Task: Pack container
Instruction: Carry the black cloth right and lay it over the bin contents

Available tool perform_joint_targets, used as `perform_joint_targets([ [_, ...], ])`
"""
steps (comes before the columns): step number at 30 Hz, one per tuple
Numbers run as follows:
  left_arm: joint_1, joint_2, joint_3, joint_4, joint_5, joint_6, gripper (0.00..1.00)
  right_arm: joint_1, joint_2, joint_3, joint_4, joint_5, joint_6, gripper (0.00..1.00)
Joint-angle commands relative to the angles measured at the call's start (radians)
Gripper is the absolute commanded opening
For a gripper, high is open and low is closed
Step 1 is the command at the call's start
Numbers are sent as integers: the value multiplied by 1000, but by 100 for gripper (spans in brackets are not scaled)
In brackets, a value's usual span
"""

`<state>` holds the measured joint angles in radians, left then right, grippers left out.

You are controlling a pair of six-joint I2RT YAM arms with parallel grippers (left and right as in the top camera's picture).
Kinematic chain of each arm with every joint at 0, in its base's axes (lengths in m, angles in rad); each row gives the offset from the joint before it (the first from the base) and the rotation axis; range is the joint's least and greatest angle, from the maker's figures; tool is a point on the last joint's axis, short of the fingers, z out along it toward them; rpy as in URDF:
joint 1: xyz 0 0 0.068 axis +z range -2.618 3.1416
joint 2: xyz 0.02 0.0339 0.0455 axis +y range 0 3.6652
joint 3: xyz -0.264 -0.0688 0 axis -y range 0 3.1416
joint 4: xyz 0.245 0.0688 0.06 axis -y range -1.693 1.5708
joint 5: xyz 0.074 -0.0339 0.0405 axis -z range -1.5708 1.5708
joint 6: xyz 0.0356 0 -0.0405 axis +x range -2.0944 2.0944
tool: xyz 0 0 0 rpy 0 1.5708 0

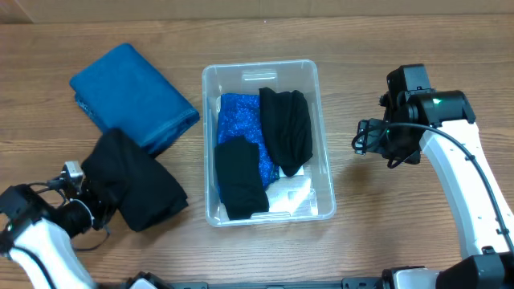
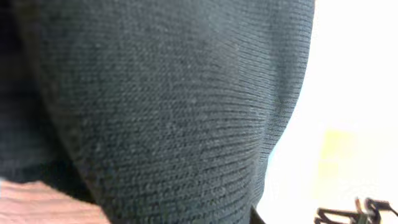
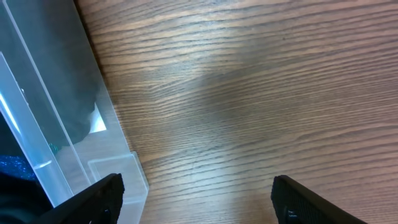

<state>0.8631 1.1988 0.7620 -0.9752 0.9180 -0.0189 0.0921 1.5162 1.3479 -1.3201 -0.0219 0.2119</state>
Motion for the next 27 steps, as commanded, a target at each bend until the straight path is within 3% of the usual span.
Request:
perform_joint_targets([
  [1,-37,-173,129,-45,89,-79,4,-4,-1,0,4,-3,-3,80],
  [7,-332,-245,352,20,80,-286,4,-4,-1,0,6,-6,-3,80],
  [12,-732,-234,377,208,-166,-484,4,-35,-1,0,0,-6,1,80],
  [18,-1176,-85,377,303,-420,-494,4,-239,-2,2,-28,-52,1,80],
  [22,-1330,68,377,385,-482,-535,4,-297,-2,2,-31,-69,0,80],
  [27,-1436,280,377,453,-579,-736,4,-297,-2,2,-28,-69,0,80],
])
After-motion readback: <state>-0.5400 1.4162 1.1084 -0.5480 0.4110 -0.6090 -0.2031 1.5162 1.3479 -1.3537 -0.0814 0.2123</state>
